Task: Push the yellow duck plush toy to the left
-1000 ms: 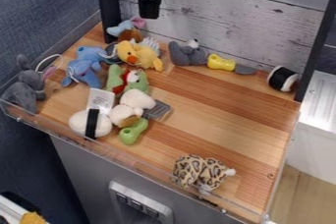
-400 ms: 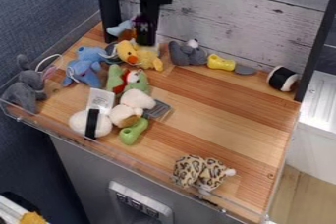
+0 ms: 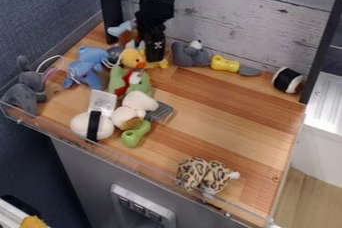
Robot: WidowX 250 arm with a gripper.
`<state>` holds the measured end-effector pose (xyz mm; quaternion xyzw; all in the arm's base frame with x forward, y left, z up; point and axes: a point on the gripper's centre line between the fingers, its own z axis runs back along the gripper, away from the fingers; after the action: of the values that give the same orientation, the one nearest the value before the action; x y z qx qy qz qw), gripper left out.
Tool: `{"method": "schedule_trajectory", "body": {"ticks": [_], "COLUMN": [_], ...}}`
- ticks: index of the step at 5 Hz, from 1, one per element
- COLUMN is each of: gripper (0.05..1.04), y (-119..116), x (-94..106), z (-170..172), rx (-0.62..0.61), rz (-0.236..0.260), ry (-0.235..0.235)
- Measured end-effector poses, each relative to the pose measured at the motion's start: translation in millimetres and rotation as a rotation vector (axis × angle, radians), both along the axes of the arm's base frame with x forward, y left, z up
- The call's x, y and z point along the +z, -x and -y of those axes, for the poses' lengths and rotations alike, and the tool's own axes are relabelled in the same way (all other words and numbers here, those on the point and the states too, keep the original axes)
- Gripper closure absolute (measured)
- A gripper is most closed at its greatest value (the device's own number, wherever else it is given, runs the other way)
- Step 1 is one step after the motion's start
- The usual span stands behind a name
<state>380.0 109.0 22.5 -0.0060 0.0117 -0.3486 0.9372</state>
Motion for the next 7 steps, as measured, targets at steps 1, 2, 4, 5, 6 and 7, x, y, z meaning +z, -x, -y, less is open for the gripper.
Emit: {"method": "schedule_trajectory", "body": {"ticks": [1,2,4,5,6,7], "gripper": [0.083,0.083,0.124,0.281,0.329,0.333], "y": [1,1,-4,-6,-7,-9], "x": [-1.8,-5.3,-11.9,-12.4,-12.0,-12.2], "z": [-7,-11,-20,-21,-21,-22], "rx": [0.031,-0.055,-0.352,-0.429,-0.42,-0.31], "rz": [0.014,0.015,0.001,0.002,0.0,-0.008], "ry": [0.003,0.007,0.012,0.009,0.0,-0.002]}}
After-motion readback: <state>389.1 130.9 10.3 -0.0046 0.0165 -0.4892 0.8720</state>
